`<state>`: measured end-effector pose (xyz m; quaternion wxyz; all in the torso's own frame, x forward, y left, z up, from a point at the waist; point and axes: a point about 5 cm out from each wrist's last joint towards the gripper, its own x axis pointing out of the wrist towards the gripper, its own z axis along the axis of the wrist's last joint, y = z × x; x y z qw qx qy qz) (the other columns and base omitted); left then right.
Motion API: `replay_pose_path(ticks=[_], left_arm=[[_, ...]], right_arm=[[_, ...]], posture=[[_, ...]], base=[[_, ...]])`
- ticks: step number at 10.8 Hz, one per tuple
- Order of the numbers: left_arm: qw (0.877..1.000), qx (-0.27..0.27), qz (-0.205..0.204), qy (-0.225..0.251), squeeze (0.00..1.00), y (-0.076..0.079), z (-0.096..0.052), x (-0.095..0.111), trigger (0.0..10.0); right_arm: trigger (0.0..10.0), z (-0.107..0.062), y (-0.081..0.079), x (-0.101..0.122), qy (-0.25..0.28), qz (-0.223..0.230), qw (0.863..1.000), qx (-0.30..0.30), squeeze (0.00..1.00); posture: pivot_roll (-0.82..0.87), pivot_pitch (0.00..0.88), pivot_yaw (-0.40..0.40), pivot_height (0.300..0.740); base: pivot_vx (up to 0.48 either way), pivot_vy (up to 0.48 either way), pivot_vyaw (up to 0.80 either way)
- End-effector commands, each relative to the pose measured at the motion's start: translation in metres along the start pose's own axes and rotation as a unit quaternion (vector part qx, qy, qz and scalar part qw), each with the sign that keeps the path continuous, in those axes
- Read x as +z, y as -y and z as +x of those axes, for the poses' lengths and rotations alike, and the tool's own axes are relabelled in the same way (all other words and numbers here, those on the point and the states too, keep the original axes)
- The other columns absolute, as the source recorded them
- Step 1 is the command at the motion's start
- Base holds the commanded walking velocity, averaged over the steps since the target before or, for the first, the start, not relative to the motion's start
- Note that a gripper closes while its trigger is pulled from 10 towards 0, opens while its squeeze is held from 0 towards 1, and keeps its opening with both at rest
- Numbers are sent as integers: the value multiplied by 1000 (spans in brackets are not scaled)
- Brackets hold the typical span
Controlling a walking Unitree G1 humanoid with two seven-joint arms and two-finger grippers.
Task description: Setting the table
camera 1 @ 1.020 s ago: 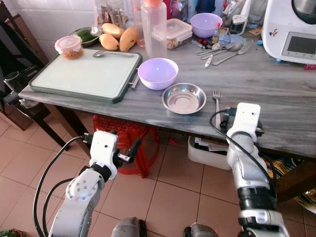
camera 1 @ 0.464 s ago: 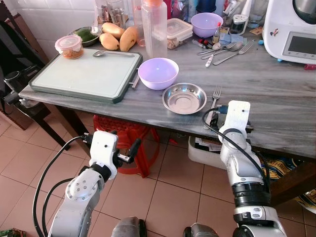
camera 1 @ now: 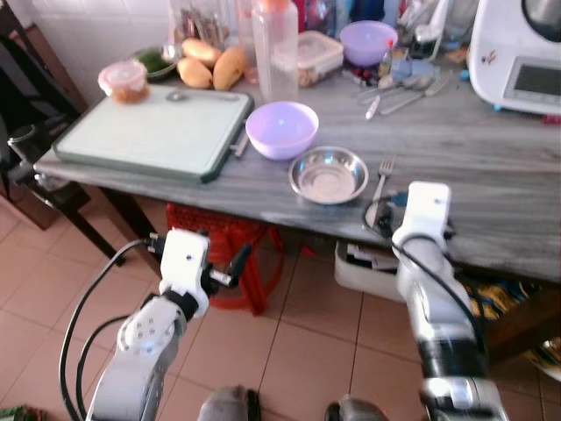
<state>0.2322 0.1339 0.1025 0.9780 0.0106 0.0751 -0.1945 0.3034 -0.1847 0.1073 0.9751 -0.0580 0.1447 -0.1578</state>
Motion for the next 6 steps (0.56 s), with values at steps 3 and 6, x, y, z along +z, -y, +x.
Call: replay_pose_path(ticks=[3, 6], left_arm=[[1000, 9, 0, 12, 0, -3, 3, 3, 10000], [1000, 11, 4, 22, 0, -4, 6, 4, 10000]], right_arm=[[10000, -18, 15, 6, 50, -19, 998, -27, 0], [10000, -27, 36, -1, 67, -13, 995, -68, 0]], posture=[[28, 9, 83, 740], [10, 0, 90, 740]], base=[[0, 0, 0], [0, 0, 0]])
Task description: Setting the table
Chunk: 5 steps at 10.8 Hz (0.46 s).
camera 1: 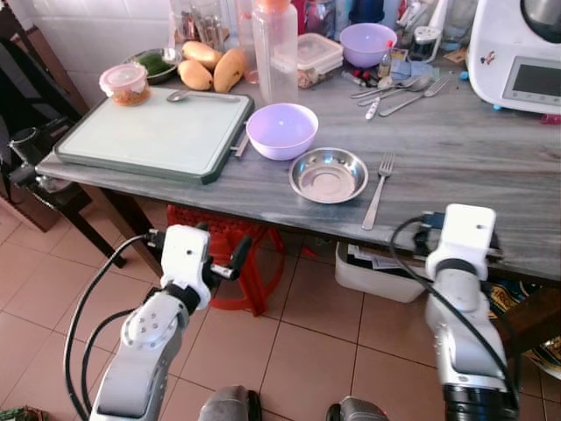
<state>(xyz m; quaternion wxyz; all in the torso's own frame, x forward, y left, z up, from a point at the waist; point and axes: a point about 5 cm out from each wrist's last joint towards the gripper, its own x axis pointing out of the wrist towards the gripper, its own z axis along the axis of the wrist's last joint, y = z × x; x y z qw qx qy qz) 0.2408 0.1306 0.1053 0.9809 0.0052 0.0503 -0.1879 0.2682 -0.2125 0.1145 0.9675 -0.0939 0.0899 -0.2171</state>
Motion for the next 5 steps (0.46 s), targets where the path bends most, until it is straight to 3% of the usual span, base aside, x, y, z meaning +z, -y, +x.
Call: replay_pose_path(ticks=[1, 2, 5], left_arm=[[1000, -3, 5, 4, 0, 0, 4, 1, 10000], [1000, -3, 4, 9, 0, 0, 6, 2, 10000], [1000, 3, 1, 12, 0, 0, 7, 2, 10000]], right_arm=[[10000, 3, -3, 9, 16, 10, 1000, 2, 0], [10000, 5, -4, 14, 25, 12, 1000, 4, 0], [10000, 14, 1, 6, 1, 17, 1000, -6, 0]], posture=[[1, 0, 85, 740], [0, 0, 84, 740], [3, 0, 72, 740]], base=[[0, -277, 0], [0, -266, 0], [0, 0, 0]])
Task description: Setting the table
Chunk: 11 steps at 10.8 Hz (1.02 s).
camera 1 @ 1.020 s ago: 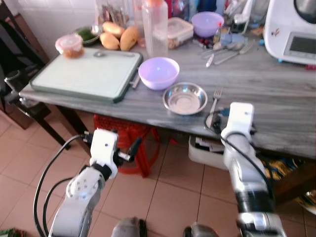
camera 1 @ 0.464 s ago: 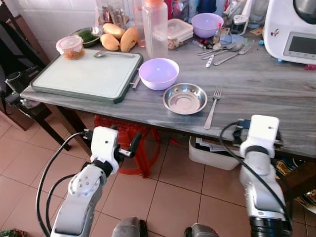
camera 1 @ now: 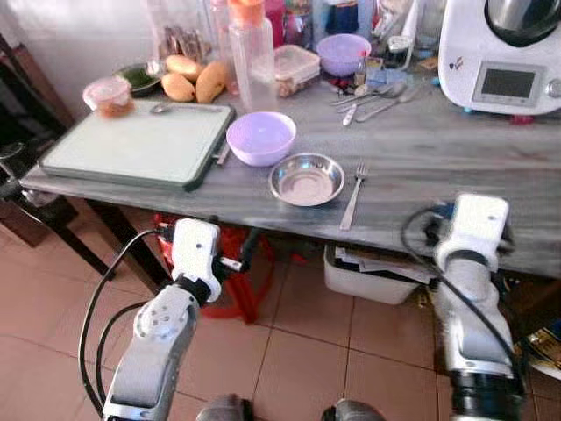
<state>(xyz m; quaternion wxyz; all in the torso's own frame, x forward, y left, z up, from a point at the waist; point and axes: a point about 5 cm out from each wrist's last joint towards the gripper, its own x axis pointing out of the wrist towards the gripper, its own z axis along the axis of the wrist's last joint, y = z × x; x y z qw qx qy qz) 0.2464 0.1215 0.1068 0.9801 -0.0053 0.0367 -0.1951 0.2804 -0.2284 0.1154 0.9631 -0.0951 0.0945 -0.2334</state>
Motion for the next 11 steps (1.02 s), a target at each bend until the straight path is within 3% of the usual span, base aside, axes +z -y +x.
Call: replay_pose_path(ticks=[1, 4, 6, 8, 11], left_arm=[[1000, 13, 7, -5, 0, -7, -2, -1, 10000], [1000, 11, 13, -19, 0, -11, -16, -2, 10000], [999, 8, 20, -31, 0, -15, -26, -2, 10000], [998, 4, 30, -47, 0, -19, -39, 0, 10000], [997, -6, 35, -71, 0, -21, -54, 1, 10000]], right_arm=[[10000, 6, -2, 7, 0, 6, 1000, 2, 0], [10000, 33, 19, 28, 5, 11, 1000, -15, 0], [10000, 43, 15, 32, -16, 20, 1000, 2, 0], [10000, 50, 5, 43, -31, 60, 997, 25, 0], [10000, 43, -5, 50, -35, 94, 994, 45, 0]], posture=[[5, 0, 76, 740], [31, 19, 104, 740], [60, 53, 121, 740], [93, 90, 146, 740], [108, 134, 179, 740]], base=[[0, 0, 0], [0, 0, 0], [0, 0, 0], [0, 0, 0], [0, 0, 0]])
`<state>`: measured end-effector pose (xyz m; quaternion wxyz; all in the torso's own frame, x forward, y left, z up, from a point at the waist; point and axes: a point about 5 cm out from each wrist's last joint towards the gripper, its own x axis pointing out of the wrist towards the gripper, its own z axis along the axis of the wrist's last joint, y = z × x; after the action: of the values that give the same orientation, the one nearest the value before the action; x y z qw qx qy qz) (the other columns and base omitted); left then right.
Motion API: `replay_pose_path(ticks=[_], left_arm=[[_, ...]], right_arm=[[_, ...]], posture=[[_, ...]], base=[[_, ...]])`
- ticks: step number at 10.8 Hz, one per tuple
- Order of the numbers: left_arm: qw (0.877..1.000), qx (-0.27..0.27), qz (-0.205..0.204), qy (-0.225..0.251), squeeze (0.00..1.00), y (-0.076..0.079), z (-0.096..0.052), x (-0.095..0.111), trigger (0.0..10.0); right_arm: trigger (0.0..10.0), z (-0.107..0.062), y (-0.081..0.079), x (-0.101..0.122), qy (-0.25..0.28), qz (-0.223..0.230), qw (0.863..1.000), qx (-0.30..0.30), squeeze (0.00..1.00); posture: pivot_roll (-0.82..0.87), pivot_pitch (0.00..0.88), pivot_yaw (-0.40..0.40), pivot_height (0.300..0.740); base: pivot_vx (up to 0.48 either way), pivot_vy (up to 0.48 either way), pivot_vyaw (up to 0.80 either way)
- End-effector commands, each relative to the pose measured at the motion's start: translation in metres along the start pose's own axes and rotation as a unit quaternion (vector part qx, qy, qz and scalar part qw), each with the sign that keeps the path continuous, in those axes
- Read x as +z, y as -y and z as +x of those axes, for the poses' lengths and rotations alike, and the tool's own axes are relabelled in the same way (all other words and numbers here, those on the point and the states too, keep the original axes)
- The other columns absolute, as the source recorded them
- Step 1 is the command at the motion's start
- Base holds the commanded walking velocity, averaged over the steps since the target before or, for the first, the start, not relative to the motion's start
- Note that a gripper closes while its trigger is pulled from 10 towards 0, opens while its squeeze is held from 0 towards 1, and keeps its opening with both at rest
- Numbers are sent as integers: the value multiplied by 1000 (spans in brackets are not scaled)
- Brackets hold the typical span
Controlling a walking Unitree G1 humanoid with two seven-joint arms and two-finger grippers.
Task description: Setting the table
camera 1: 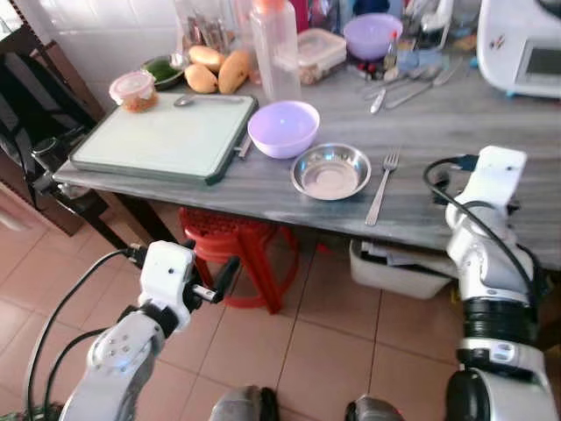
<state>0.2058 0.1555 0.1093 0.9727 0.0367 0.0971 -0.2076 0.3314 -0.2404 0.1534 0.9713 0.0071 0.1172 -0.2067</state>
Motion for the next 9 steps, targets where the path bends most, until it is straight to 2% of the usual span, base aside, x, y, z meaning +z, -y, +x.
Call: replay_pose_path(ticks=[1, 4, 5, 9], left_arm=[[1000, 3, 5, -11, 0, -5, -6, 0, 10000], [1000, -5, -4, -24, 0, 1, -12, -1, 10000], [1000, -5, -8, -30, 0, 3, -14, -2, 10000], [999, -8, -14, -37, 0, 5, -15, -3, 10000]], right_arm=[[10000, -1, -6, 6, -5, 7, 1000, 18, 0], [10000, 8, -7, 15, -21, -14, 999, 39, 0], [10000, 11, -8, 19, -24, -39, 998, 47, 0], [10000, 16, -20, 24, -31, -78, 992, 90, 0]], posture=[[107, 146, 185, 740], [98, 173, 185, 740], [95, 180, 183, 740], [87, 188, 179, 740]], base=[[0, 0, 0], [0, 0, 0], [0, 0, 0], [0, 0, 0]])
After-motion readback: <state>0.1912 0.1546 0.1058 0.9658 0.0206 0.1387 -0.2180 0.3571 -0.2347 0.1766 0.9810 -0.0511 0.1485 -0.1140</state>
